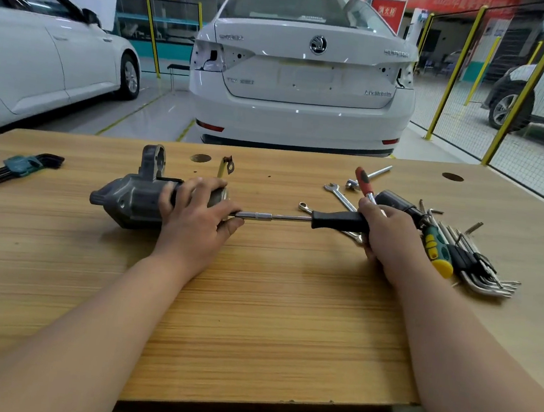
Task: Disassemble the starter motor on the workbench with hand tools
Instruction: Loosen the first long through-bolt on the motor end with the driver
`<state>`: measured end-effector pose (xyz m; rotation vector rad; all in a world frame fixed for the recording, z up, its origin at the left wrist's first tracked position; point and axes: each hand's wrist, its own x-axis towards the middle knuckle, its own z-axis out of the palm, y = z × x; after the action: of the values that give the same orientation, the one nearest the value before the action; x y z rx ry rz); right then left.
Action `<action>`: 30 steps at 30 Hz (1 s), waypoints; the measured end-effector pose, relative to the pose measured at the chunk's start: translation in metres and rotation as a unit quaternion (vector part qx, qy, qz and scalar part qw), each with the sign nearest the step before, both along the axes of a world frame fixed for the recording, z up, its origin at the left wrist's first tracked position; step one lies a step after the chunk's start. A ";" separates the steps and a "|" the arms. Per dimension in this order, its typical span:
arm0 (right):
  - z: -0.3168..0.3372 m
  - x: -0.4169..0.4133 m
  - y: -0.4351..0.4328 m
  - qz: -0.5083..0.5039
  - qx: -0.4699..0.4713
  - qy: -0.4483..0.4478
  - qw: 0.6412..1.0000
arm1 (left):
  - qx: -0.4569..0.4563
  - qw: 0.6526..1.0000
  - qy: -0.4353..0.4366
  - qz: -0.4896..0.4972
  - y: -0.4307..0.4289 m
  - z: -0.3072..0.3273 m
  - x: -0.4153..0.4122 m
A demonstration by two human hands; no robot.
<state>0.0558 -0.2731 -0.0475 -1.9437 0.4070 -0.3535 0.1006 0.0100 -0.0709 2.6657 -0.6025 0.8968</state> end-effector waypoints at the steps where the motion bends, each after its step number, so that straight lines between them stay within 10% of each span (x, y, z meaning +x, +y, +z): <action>1: 0.000 0.000 0.000 0.014 0.040 -0.013 0.999 | -0.005 1.000 -0.003 -0.001 0.000 -0.001 0.000; 15: 0.002 -0.002 -0.001 0.118 0.535 -0.067 0.834 | 0.015 1.000 0.013 0.017 -0.001 0.000 0.001; 23: 0.004 -0.002 0.002 0.039 0.081 0.032 0.995 | 0.001 1.000 -0.003 0.004 0.000 0.000 0.000; 30: 0.007 -0.004 0.000 0.083 0.216 0.006 0.973 | -0.001 1.000 -0.005 0.013 -0.001 -0.002 0.002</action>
<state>0.0513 -0.2727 -0.0407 -1.5407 0.2963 -0.1287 0.1031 0.0089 -0.0728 2.6749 -0.5705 0.9182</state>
